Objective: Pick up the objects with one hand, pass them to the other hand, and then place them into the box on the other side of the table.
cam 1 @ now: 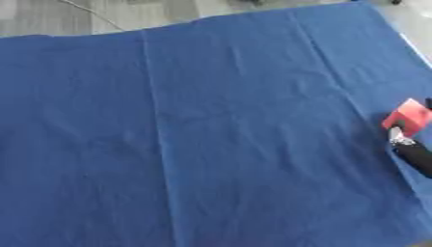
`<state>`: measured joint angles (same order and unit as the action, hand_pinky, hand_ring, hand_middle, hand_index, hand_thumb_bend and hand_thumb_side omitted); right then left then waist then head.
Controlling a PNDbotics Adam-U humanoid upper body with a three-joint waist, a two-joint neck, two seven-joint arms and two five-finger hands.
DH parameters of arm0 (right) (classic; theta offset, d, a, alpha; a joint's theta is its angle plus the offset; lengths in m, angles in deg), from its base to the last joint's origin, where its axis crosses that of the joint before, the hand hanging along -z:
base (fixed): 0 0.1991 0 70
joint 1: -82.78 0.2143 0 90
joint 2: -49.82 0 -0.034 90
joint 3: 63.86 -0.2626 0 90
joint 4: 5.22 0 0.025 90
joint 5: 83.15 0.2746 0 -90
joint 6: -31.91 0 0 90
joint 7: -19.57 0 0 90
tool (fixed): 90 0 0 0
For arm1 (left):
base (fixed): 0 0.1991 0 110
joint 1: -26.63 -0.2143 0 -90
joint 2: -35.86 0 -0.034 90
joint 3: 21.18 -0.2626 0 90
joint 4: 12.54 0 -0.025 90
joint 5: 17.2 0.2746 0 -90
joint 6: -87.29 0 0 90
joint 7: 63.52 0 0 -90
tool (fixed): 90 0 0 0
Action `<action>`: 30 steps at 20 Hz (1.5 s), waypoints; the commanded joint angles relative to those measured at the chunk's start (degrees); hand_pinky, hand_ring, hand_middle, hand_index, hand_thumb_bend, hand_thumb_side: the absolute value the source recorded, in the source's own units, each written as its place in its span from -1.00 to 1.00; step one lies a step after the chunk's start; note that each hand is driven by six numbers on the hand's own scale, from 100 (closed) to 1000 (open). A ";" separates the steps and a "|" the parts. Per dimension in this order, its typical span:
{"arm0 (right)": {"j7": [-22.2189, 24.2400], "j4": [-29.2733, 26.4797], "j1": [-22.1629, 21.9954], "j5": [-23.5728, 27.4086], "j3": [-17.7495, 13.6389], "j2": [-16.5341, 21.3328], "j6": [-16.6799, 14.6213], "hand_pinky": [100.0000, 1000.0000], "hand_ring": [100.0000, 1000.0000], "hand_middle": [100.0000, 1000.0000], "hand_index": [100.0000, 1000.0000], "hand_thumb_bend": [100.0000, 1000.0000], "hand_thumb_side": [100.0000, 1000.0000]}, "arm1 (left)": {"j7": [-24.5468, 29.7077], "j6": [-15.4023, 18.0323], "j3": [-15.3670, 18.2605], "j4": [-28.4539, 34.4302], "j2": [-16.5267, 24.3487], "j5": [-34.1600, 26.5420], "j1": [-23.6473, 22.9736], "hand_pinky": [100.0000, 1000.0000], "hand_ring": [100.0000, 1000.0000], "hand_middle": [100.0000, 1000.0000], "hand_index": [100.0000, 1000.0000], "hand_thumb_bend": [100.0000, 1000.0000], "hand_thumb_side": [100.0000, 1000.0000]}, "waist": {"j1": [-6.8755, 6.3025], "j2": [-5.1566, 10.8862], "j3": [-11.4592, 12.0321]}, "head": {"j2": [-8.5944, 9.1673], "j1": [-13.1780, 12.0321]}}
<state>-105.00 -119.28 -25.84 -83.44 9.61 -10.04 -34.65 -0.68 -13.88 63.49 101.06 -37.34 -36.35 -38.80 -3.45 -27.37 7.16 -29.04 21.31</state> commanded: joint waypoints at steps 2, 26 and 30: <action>-0.25 -0.53 -0.07 0.07 -0.71 1.06 0.51 1.00 0.89 0.85 1.00 -1.00 0.16 | 0.09 0.26 0.73 0.99 0.86 -0.03 0.36 0.78 0.48 0.34 0.57 -1.00 0.58 | 0.06 0.73 0.17 | 1.06 0.39; -4.82 -0.53 0.46 1.10 -0.68 1.17 -0.36 1.00 0.91 0.92 1.00 -1.00 0.09 | 0.27 0.88 0.80 0.99 0.60 0.29 0.11 0.78 0.49 0.34 0.57 -1.00 0.57 | -0.56 0.17 0.40 | 1.90 2.85; -4.58 -0.53 0.41 0.76 -0.58 0.96 0.20 1.00 0.92 0.92 1.00 -1.00 0.10 | 0.30 0.86 0.76 0.99 0.50 0.41 0.10 0.78 0.48 0.34 0.57 -1.00 0.57 | -0.62 -0.05 0.52 | 2.11 3.00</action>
<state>-109.02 -119.28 -25.36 -82.56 9.63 -10.05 -35.09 -0.36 -13.24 63.50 101.06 -37.85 -36.19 -38.88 -4.18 -28.38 7.59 -27.55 24.28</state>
